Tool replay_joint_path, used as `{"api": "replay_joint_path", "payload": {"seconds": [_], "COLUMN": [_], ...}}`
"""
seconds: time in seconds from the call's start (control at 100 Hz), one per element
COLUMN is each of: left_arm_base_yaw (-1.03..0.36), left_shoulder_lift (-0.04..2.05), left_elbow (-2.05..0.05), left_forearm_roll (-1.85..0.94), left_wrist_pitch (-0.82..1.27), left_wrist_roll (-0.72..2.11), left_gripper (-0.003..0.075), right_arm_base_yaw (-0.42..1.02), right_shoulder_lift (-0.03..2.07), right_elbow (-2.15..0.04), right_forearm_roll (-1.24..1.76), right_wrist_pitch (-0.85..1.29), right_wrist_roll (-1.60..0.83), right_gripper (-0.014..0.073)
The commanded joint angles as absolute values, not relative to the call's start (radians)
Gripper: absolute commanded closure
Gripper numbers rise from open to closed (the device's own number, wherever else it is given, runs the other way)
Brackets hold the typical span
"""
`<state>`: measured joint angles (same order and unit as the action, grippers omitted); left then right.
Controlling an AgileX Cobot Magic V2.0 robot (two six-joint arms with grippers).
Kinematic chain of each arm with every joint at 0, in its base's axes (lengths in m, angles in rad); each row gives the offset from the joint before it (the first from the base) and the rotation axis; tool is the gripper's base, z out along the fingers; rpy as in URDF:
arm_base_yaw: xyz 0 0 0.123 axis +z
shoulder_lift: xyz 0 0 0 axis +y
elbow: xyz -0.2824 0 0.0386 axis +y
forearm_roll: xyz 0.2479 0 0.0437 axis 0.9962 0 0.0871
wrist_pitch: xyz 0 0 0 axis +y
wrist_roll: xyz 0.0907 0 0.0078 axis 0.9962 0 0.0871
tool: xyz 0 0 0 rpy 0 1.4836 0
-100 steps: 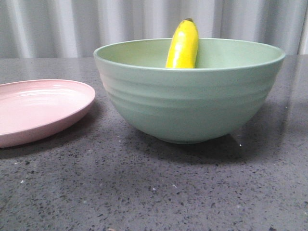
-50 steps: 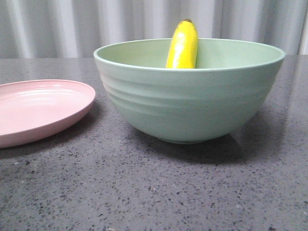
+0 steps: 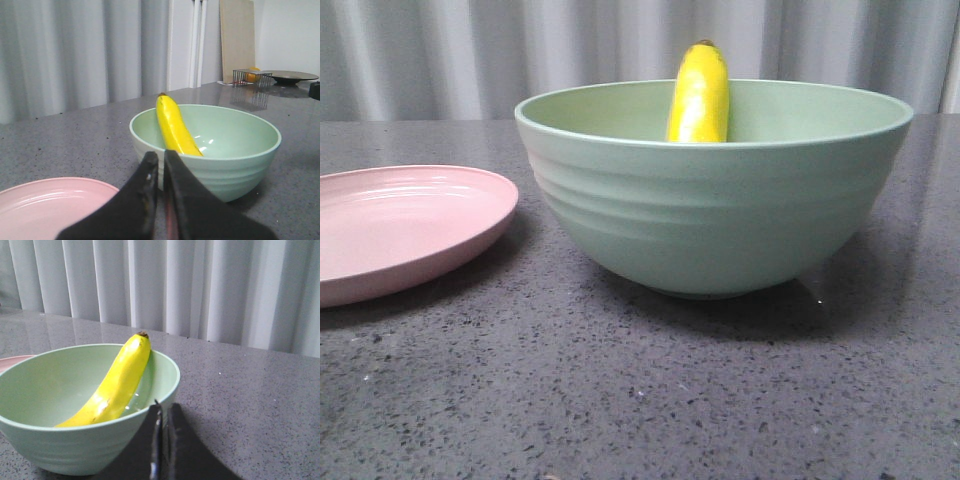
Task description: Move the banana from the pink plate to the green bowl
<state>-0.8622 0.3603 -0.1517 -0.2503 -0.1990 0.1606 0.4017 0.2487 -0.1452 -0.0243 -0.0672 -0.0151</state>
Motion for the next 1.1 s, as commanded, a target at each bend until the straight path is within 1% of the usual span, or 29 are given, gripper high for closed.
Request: {"api": "replay_joint_path", "payload": {"seconds": [0.0, 0.3, 0.45, 0.54, 0.7, 0.82, 0.93, 1.0, 1.09], "left_arm_base_yaw": [-0.867, -0.867, -0.815, -0.734, -0.518, -0.377, -0.262, -0.197, -0.12], "left_shoulder_lift": [0.364, 0.364, 0.364, 0.359, 0.32, 0.251, 0.174, 0.136, 0.097], "left_elbow": [-0.17, -0.168, -0.168, -0.153, -0.082, -0.041, -0.004, 0.01, 0.01], "left_forearm_roll": [-0.253, -0.253, -0.233, -0.16, -0.021, -0.016, -0.029, -0.029, -0.032], "left_wrist_pitch": [-0.279, -0.282, -0.307, -0.309, -0.354, -0.353, -0.349, -0.317, -0.185], "left_wrist_roll": [0.161, 0.161, 0.161, 0.161, 0.157, 0.053, 0.047, 0.047, 0.047], "left_gripper": [0.0741, 0.0741, 0.0741, 0.0741, 0.0741, 0.0741, 0.0741, 0.0741, 0.0741], "right_arm_base_yaw": [0.402, 0.402, 0.402, 0.402, 0.402, 0.402, 0.402, 0.402, 0.402], "right_shoulder_lift": [0.254, 0.254, 0.254, 0.254, 0.254, 0.254, 0.254, 0.254, 0.254], "right_elbow": [-0.162, -0.156, -0.156, -0.156, -0.156, -0.156, -0.156, -0.156, -0.156], "right_forearm_roll": [-0.034, -0.034, -0.034, -0.034, -0.034, -0.034, -0.034, -0.034, -0.034], "right_wrist_pitch": [-0.147, -0.144, -0.144, -0.144, -0.144, -0.144, -0.144, -0.144, -0.144], "right_wrist_roll": [-0.025, -0.025, -0.025, -0.025, -0.025, -0.025, -0.025, -0.025, -0.025], "right_gripper": [0.0659, 0.0659, 0.0659, 0.0659, 0.0659, 0.0659, 0.0659, 0.0659, 0.0659]}}
